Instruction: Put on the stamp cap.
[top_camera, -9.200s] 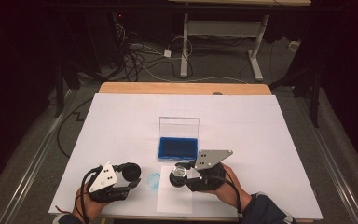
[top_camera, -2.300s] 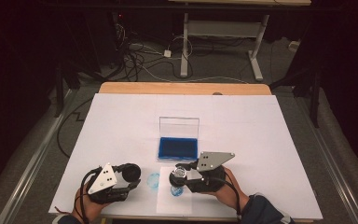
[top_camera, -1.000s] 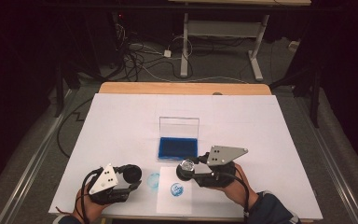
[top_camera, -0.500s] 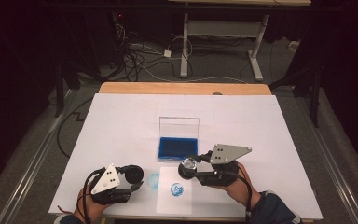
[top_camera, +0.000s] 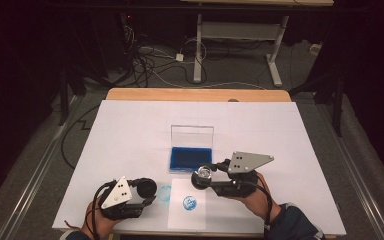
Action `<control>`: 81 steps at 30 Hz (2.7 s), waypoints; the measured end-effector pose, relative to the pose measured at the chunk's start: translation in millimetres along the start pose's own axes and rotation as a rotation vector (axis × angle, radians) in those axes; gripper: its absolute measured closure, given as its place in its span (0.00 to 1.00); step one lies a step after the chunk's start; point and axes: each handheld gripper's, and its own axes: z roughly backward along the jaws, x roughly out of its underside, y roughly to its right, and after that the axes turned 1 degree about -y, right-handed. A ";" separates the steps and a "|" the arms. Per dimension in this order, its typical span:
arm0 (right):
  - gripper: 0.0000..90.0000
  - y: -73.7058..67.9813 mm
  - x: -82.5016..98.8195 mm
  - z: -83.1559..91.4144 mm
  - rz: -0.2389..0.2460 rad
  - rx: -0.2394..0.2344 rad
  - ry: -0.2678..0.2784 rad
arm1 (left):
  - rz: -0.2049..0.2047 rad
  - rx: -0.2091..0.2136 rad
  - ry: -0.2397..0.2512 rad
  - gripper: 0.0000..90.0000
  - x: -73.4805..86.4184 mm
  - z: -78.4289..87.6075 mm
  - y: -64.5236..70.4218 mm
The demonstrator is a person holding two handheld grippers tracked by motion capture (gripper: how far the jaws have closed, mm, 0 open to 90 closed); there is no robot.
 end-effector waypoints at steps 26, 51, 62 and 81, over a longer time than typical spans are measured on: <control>0.63 1.7 -8.6 13.3 0.005 0.023 0.039 | -0.041 0.068 -0.026 0.41 -18.6 -31.6 13.9; 0.63 -11.8 -9.0 -3.1 0.014 -0.043 0.020 | -0.064 0.171 -0.029 0.41 -51.3 -67.7 34.9; 0.63 -20.3 -5.1 -16.0 0.010 -0.083 0.023 | -0.049 0.201 0.007 0.41 -57.3 -69.5 38.1; 0.63 -23.2 0.0 -26.3 0.023 -0.079 -0.001 | -0.017 0.227 0.034 0.41 -58.0 -66.5 36.4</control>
